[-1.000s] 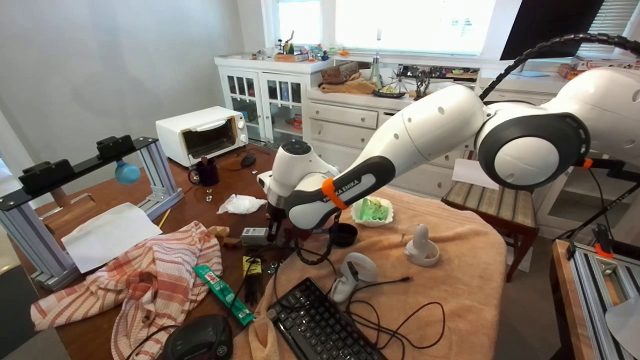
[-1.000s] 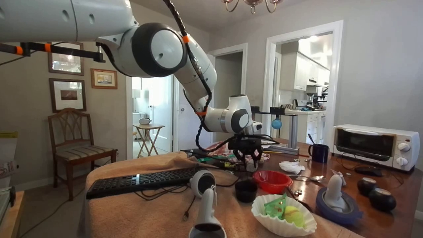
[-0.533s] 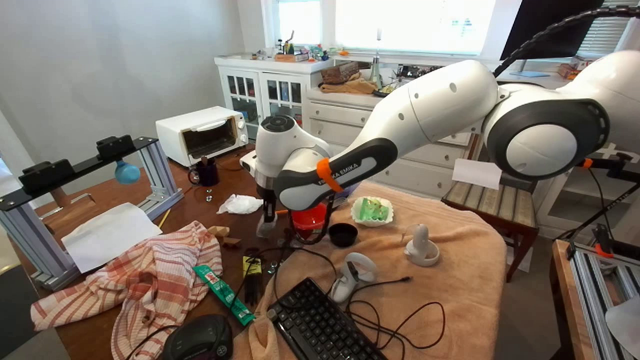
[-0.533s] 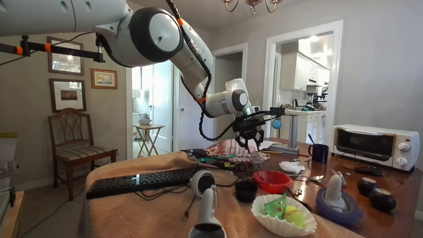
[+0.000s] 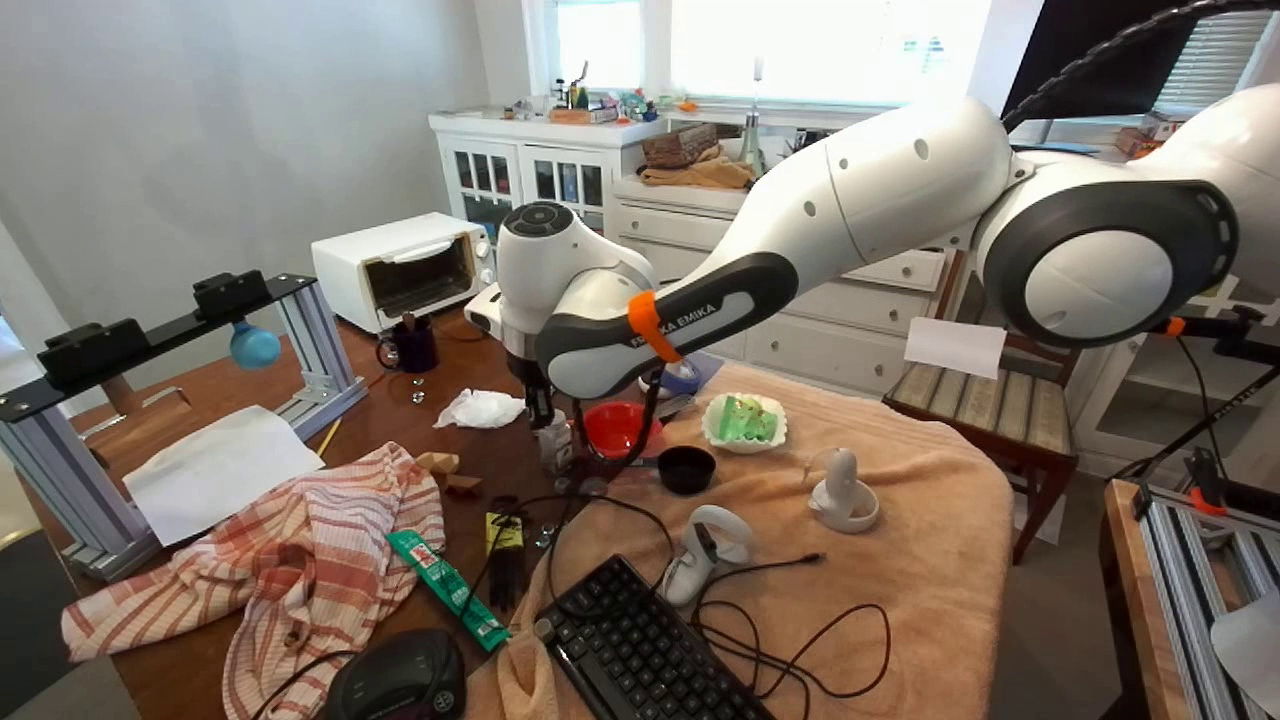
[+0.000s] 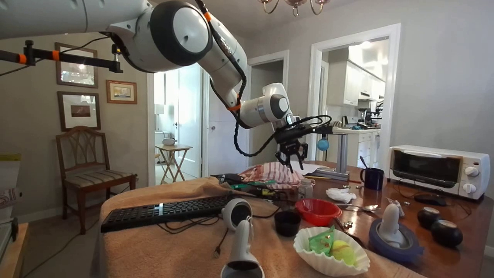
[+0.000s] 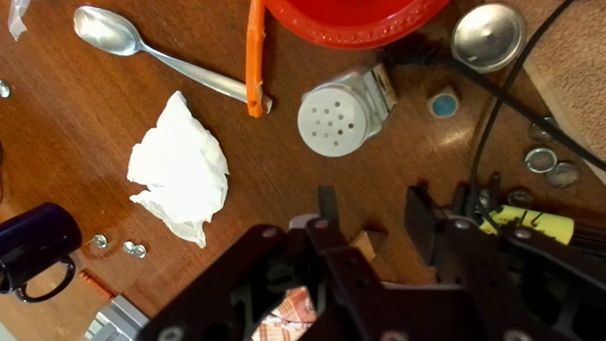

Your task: Put the green packet in the white bowl.

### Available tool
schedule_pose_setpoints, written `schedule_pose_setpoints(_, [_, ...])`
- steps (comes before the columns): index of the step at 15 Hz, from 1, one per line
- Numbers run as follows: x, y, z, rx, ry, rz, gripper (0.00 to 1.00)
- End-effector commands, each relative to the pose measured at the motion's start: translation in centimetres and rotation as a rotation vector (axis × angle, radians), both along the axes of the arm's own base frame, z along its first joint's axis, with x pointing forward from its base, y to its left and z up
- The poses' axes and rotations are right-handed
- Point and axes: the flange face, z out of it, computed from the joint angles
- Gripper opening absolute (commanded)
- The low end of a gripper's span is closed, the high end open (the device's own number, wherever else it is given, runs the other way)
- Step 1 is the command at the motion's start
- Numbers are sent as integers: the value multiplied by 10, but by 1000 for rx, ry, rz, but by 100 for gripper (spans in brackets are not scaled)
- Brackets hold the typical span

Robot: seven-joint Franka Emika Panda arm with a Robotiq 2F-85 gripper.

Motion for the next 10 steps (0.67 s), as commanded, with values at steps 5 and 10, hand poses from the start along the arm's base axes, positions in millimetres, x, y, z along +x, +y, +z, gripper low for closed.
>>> schedule_pose_setpoints(5, [4,15,39,48,-68,-1,18])
schedule_pose_setpoints(10, [7,21,62,104,-90,-32,39])
